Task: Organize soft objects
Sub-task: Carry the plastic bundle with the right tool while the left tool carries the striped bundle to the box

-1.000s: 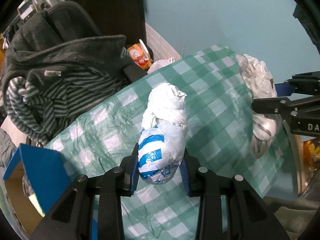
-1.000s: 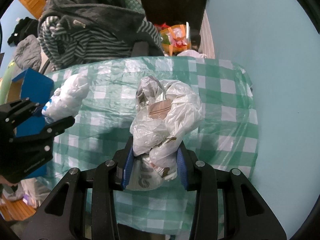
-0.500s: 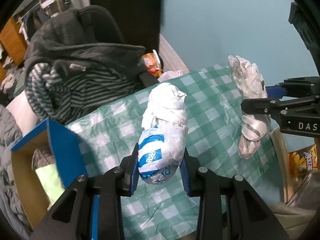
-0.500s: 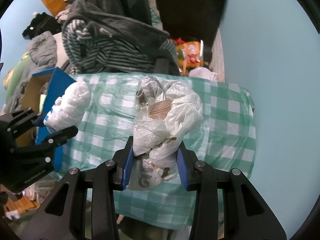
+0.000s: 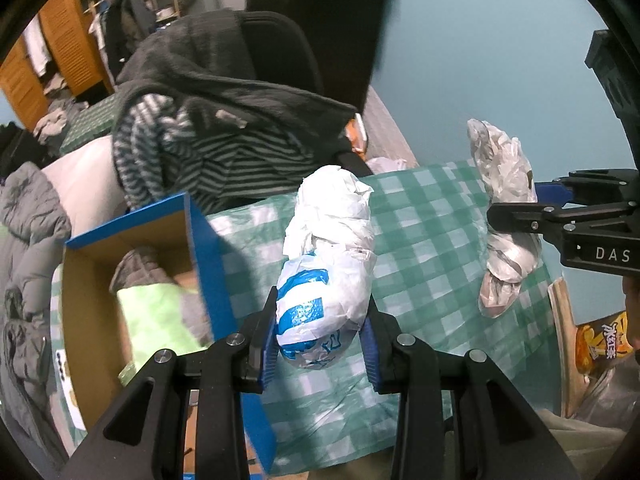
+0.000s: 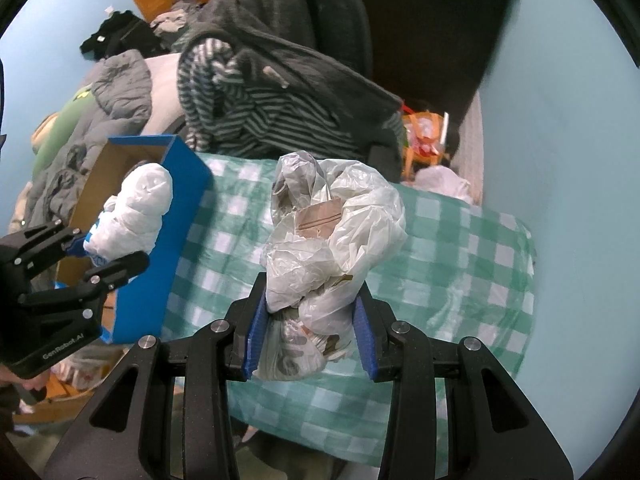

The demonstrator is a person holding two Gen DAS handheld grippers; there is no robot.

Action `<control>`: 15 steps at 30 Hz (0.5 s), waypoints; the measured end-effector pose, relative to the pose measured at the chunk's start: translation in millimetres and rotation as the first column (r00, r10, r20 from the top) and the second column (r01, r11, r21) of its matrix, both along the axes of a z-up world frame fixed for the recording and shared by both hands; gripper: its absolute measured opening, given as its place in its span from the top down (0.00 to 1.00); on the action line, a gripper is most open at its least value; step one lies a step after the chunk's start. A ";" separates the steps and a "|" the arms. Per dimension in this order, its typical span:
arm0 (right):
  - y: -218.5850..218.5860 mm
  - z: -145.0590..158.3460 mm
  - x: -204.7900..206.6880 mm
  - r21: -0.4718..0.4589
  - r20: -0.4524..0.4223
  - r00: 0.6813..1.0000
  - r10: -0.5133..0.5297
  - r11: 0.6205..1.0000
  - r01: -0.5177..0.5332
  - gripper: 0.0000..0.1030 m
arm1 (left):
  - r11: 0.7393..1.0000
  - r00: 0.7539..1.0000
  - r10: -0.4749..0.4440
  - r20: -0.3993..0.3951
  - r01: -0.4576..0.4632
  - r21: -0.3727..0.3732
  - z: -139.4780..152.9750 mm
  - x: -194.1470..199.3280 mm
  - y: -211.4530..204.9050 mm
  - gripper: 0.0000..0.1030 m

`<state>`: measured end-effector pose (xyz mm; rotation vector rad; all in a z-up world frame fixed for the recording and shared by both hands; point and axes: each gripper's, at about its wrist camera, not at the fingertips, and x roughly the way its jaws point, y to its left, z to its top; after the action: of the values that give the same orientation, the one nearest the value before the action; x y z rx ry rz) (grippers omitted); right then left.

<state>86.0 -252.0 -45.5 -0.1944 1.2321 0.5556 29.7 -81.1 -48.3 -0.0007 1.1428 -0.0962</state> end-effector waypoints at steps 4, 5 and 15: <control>19.3 3.7 -3.3 0.006 0.002 1.000 0.029 1.000 -0.029 0.63 | 0.999 0.999 0.036 0.009 -0.036 0.001 5.4 -8.6 19.6 0.66; 26.1 4.5 -4.3 0.009 0.001 0.999 0.039 0.999 -0.039 0.63 | 0.999 0.999 0.046 0.010 -0.046 0.002 6.1 -10.2 24.7 0.66; 85.7 5.4 -12.2 0.034 -0.007 0.991 0.132 0.991 -0.132 0.63 | 0.990 0.990 0.143 0.011 -0.143 0.005 8.7 -31.0 78.9 0.66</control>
<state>73.8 -166.3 -40.1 -0.2465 1.2243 0.6920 -1.3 -2.2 -39.6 -0.0764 1.1289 0.0347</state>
